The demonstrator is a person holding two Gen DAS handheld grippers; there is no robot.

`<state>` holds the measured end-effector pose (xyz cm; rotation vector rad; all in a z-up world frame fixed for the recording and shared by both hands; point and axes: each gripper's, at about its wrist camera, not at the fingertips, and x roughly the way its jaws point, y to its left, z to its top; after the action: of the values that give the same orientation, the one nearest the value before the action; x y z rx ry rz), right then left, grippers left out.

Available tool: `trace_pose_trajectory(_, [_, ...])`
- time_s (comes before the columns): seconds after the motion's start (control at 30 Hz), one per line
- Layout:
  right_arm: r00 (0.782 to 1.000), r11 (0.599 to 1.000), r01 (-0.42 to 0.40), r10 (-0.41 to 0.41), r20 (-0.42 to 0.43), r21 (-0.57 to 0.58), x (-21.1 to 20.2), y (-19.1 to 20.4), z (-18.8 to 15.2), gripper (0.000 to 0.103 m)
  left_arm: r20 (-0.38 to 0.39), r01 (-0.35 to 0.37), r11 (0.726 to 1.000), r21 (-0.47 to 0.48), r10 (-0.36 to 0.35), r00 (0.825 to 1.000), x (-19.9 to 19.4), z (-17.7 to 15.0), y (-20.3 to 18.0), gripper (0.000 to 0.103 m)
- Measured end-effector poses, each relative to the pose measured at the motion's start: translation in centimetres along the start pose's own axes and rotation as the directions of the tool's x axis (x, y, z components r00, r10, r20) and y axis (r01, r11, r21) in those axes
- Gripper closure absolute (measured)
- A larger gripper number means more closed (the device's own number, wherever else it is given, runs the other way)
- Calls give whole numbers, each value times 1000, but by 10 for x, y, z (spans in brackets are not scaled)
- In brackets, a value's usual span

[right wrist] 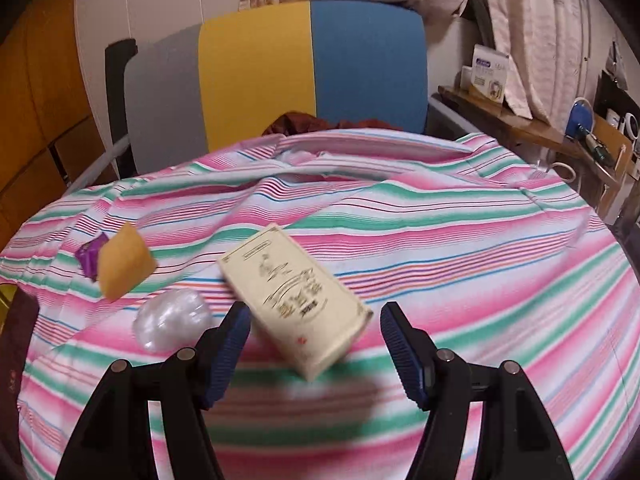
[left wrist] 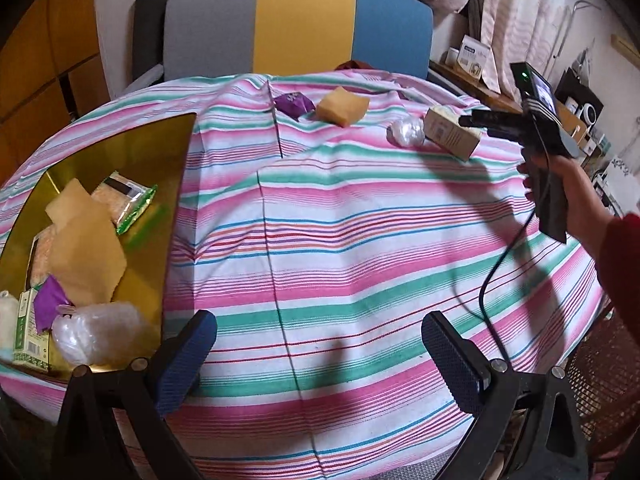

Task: Organize objects
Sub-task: 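Grasp the cream paper box with the right tool while the left tool grasps the clear plastic bag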

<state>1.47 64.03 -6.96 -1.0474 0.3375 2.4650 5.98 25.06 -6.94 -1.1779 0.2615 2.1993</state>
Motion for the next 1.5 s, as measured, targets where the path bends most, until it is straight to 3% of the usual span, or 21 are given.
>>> trace_pose_trajectory(0.17, [997, 997, -73, 73, -18, 22, 15, 1, -1, 32, -19, -6, 1000, -16, 6, 1000, 8, 4, 1, 0])
trace_pose_trajectory(0.5, [990, 990, -141, 141, -20, 10, 20, 1, -5, 32, -18, -6, 1000, -12, 6, 1000, 22, 23, -14, 0])
trace_pose_trajectory(0.67, [996, 994, -88, 87, -15, -66, 23, 13, -12, 34, -33, -6, 1000, -4, 6, 999, 30, 26, -21, 0])
trace_pose_trajectory(0.83, [983, 982, -181, 180, 24, 56, 16, 4, -19, 45, -48, -5, 1000, 4, 5, 999, 40, 34, -28, 0])
trace_pose_trajectory(1.0, [994, 995, -90, 87, 69, 42, -3, 14, -40, 47, -13, -27, 1000, 4, 27, 1000, 52, 61, -36, 0])
trace_pose_trajectory(1.23, [985, 994, -3, -16, 172, 108, -30, 11, -57, 49, 47, -98, 993, 58, 95, 994, 97, 124, -66, 0])
trace_pose_trajectory(1.33, [987, 988, 38, -60, 151, 147, -25, 5, -58, 49, 69, -108, 985, 132, 100, 993, 119, 148, -85, 0])
trace_pose_trajectory(1.5, [997, 970, 60, -70, 33, 237, -3, -14, -61, 49, 142, -131, 959, 250, 98, 985, 149, 176, -117, 0])
